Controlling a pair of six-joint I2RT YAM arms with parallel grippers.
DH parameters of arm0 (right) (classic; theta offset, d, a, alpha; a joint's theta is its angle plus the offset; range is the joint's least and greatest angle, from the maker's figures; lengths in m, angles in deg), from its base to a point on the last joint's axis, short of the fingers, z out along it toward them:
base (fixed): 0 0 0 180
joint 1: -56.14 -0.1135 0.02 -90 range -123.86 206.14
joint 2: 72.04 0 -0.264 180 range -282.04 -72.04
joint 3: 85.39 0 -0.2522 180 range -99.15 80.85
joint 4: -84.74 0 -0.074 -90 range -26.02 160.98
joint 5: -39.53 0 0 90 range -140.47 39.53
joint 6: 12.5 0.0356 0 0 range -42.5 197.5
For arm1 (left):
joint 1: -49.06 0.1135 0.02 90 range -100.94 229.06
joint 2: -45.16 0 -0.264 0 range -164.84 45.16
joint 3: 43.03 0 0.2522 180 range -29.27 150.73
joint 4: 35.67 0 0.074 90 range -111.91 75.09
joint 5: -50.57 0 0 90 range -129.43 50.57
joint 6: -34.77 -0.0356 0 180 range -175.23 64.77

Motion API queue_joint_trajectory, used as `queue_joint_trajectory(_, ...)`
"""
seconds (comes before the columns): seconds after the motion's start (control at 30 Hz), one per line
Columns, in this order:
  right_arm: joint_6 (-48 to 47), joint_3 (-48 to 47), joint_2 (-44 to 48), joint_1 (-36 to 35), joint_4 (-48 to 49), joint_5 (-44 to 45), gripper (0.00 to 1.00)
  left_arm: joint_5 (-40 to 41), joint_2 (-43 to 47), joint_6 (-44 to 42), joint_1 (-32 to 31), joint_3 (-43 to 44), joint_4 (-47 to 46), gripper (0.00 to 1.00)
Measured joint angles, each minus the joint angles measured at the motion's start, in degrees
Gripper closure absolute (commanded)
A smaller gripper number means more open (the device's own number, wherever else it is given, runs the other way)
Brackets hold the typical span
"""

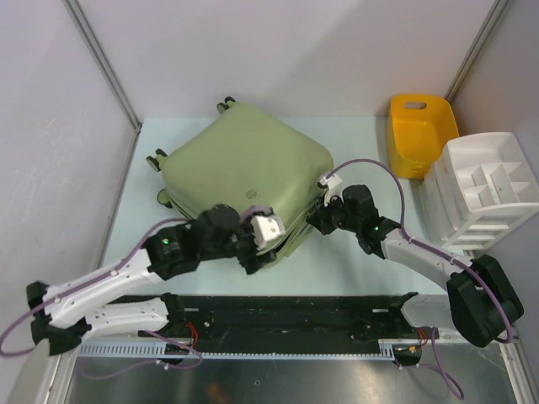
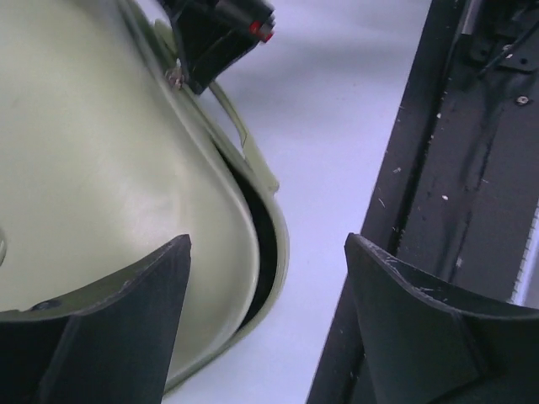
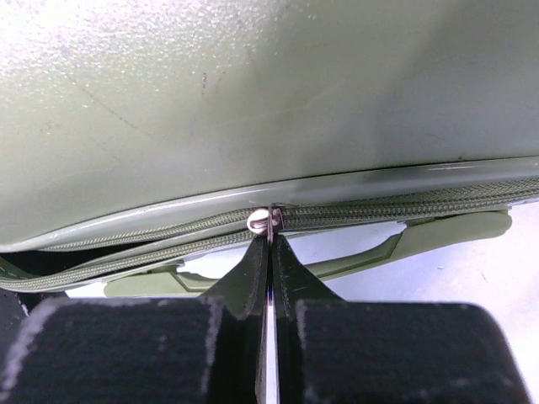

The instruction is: Open, take out, and arrange the luggage

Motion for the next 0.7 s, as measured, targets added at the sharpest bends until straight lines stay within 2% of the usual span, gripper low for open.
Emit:
queue_joint_trajectory(0.13, 1.31, 0.00, -0.63, -0.31, 1.14, 0.07, 1.00, 10.40, -6.43, 2.82, -12.33, -0.59, -6.86, 0.18)
queue_joint_trajectory(0.33, 1.79, 0.00, -1.01, 0.79, 1.44, -1.92, 1.00, 21.29, -18.05, 4.90, -22.16, -2.69, -17.64, 0.17)
queue_joint_trajectory(0.47, 2.01, 0.00, -1.05, 1.40, 1.44, -3.34, 1.00, 25.75, -24.61, 4.35, -24.15, -3.08, -24.96, 0.18)
queue_joint_trajectory(0.7, 2.34, 0.00, -1.29, 1.86, 1.70, -4.50, 1.00, 32.89, -30.69, 1.36, -23.04, -8.61, -37.16, 0.15)
